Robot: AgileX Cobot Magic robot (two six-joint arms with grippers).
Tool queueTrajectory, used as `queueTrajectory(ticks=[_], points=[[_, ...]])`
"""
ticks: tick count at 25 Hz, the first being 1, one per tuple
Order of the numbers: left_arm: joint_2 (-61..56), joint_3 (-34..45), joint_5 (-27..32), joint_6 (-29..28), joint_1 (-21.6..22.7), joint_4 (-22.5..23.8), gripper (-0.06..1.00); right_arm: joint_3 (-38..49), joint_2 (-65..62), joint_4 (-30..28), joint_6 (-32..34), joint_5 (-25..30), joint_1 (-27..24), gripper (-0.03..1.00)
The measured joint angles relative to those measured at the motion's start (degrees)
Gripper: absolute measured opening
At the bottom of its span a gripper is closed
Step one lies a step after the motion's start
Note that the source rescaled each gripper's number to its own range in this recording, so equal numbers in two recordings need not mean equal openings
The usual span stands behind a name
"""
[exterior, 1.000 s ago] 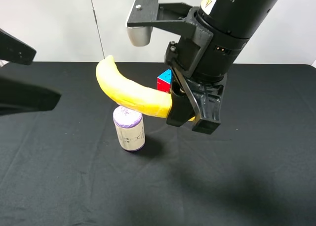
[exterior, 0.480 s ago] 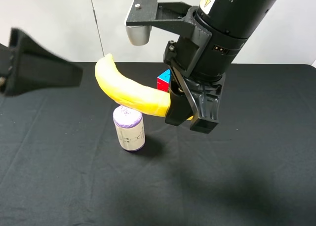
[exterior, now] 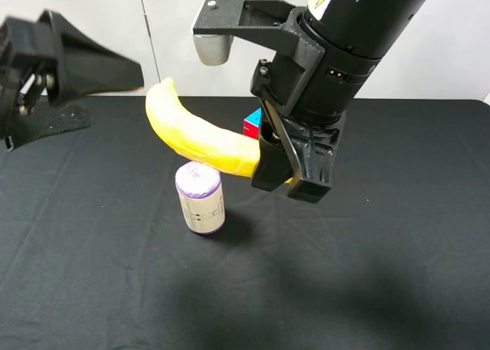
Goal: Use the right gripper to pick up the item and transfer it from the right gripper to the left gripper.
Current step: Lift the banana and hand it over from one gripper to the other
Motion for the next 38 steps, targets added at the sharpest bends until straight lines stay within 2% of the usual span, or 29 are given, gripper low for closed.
queueTrajectory(ticks=[4,13,20,29,32,38], points=[[0.1,0.1,-2.5,-0.1,0.0,-2.0,0.96,0.0,0.0,1.0,0.3,-0.1,0.0,0.0],[0.1,0.1,-2.6,-0.7,0.0,-2.3,0.96,0.0,0.0,7.2,0.3,-0.8,0.0,0.0],[4.4,0.1,-2.8,-4.7,-0.2,-4.2,0.95,0.0,0.0,7.6,0.3,-1.4,0.0,0.0],[8.1,0.1,-6.2,-6.4,-4.4,-5.3,0.87,0.0,0.0,7.6,0.3,-1.4,0.0,0.0],[8.1,0.1,-7.1,-8.4,-4.4,-5.3,0.79,0.0,0.0,7.6,0.3,-1.4,0.0,0.0],[8.1,0.1,-7.2,-11.4,-4.4,-5.3,0.42,0.0,0.0,7.6,0.3,-1.5,0.0,0.0]])
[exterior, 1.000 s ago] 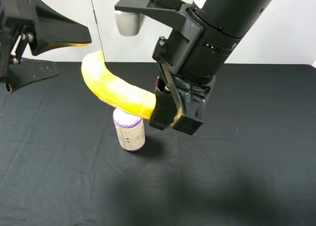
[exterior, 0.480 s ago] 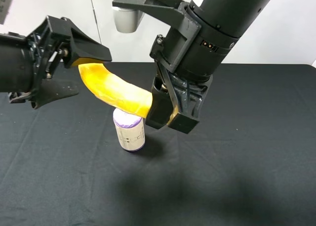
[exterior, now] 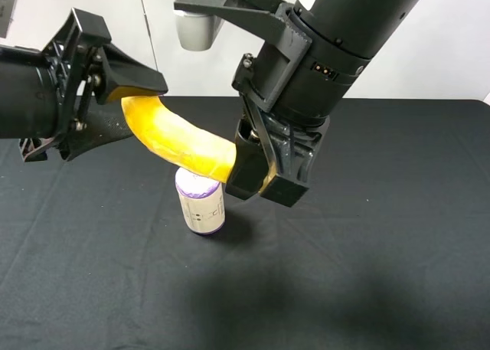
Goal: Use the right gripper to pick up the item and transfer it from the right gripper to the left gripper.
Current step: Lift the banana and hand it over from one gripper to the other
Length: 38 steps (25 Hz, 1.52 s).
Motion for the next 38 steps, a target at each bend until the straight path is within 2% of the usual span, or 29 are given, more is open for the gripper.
queueTrajectory(ticks=[5,19,20,21,22,23,25,29,38], points=[[0.0,0.0,-0.5,-1.0,0.0,-0.3,0.03,0.0,0.0,0.0,0.0,0.0,0.0,0.0],[0.0,-0.1,-1.2,-1.3,0.0,-0.6,0.03,0.0,0.0,0.0,0.0,-0.2,0.0,0.01],[0.0,-0.1,-1.3,-1.3,-0.1,-0.5,0.03,0.0,0.0,0.0,0.2,-0.2,0.0,0.14],[0.0,-0.1,-1.4,-1.3,-0.2,-0.4,0.02,0.0,0.0,0.1,0.7,-0.2,0.0,0.42],[0.0,-0.1,-1.4,-1.3,-0.2,-0.4,0.02,0.0,0.0,0.3,1.4,-0.2,0.0,0.63],[0.0,-0.1,-1.5,-1.3,-0.2,-0.4,0.02,0.0,0.0,0.3,2.2,-0.2,0.0,0.78],[0.0,-0.1,-1.7,-1.3,-0.2,-0.4,0.02,0.0,0.0,0.4,3.0,-0.2,0.0,0.93],[0.0,-0.1,-2.2,-1.3,-0.2,-0.3,0.02,0.0,0.0,0.4,3.2,0.0,0.0,1.0],[0.0,-0.1,-3.0,-1.3,-0.2,-0.3,0.01,0.0,-0.8,-0.2,4.8,5.2,0.0,1.0]])
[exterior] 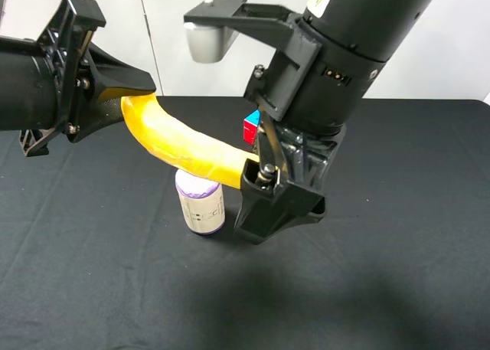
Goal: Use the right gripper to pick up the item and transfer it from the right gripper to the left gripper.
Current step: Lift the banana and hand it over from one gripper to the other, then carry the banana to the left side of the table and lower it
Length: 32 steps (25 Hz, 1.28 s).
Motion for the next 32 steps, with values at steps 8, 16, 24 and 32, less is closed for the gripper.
queueTrajectory(ticks=[8,16,24,32], points=[[0.0,0.0,0.0,0.0,0.0,0.0,0.01,0.0,-6.9,-6.0,6.5,1.1,0.0,1.0],[0.0,0.0,0.0,0.0,0.0,0.0,0.01,0.1,-15.2,-10.6,17.4,1.2,0.0,1.0],[0.0,0.0,0.0,0.0,0.0,0.0,0.01,8.6,-26.4,-11.8,23.5,1.2,0.0,1.0],[0.0,0.0,0.0,0.0,0.0,0.0,0.0,25.1,-40.2,-17.1,25.8,1.2,0.0,1.0]])
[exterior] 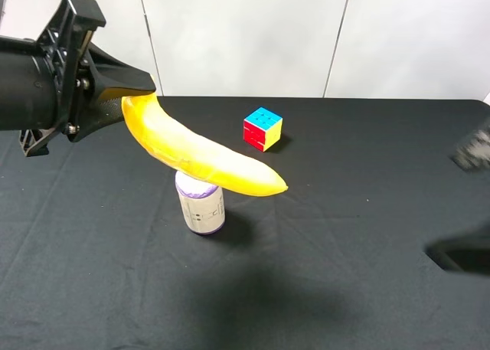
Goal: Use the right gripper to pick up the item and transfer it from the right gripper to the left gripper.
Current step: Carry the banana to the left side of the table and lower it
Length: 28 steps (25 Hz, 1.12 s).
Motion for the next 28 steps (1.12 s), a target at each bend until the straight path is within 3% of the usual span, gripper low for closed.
queueTrajectory(ticks=[15,23,28], points=[[0.0,0.0,-0.1,0.0,0.0,0.0,0.0,19.3,-28.0,-2.6,3.6,-3.3,0.0,1.0],[0.0,0.0,-0.8,0.0,0.0,0.0,0.0,20.5,-33.0,-4.7,3.6,-6.1,0.0,1.0],[0.0,0.0,-1.2,0.0,0.0,0.0,0.0,21.9,-33.2,-5.1,3.6,-11.1,0.0,1.0]])
